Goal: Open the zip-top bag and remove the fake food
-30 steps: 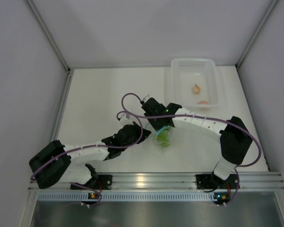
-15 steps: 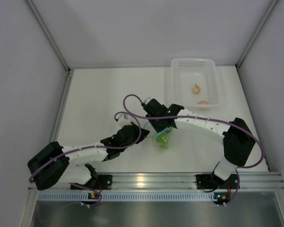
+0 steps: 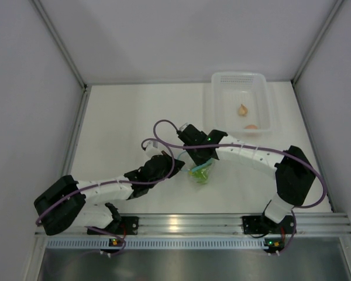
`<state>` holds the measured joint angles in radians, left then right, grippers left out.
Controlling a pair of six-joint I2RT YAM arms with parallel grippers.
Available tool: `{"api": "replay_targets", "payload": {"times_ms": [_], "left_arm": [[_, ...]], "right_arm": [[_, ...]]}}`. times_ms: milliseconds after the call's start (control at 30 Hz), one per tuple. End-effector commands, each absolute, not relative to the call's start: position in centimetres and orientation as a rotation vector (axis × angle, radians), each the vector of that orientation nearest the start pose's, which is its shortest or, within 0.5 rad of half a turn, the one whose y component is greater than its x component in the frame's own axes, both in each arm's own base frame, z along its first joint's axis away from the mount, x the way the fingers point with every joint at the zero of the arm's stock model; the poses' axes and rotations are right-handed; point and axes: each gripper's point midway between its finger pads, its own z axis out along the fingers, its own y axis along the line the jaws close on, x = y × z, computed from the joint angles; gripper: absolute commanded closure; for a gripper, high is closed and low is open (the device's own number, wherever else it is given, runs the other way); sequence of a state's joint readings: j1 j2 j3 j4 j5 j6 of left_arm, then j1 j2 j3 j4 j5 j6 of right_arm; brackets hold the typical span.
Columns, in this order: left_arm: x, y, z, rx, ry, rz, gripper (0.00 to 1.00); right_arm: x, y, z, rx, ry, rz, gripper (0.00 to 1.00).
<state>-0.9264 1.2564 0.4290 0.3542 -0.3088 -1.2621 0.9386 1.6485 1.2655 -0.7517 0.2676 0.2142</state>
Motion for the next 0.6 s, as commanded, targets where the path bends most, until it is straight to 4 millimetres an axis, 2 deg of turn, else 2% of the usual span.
{"api": "replay_targets", "payload": {"times_ms": [0,33,100,133,400,567], "left_arm": [[24.0,-28.5,10.8,-0.591,2.075,-1.034,1.00],[24.0,-28.5,10.9,-0.588,2.076,-1.034,1.00],[24.0,-28.6,11.0,-0.583,2.074,-1.034,1.00],[24.0,-28.5,11.0,-0.583,2.074,-1.034,1.00],[24.1,-28.8,11.4,-0.563,2.071,-1.041,1.00],[24.0,-28.9,11.7,-0.540,2.068,-1.040,1.00]], "right_arm": [[23.4,25.9,11.0,-0.862,2.488,0.008,0.83],[23.4,26.0,11.1,-0.862,2.484,0.014,0.84],[23.5,26.1,11.1,-0.861,2.479,0.018,0.97],[23.6,26.2,11.3,-0.856,2.472,0.023,1.00],[24.0,27.1,13.0,-0.840,2.407,0.105,1.00],[23.3,28.2,14.5,-0.858,2.361,0.227,1.00]]}}
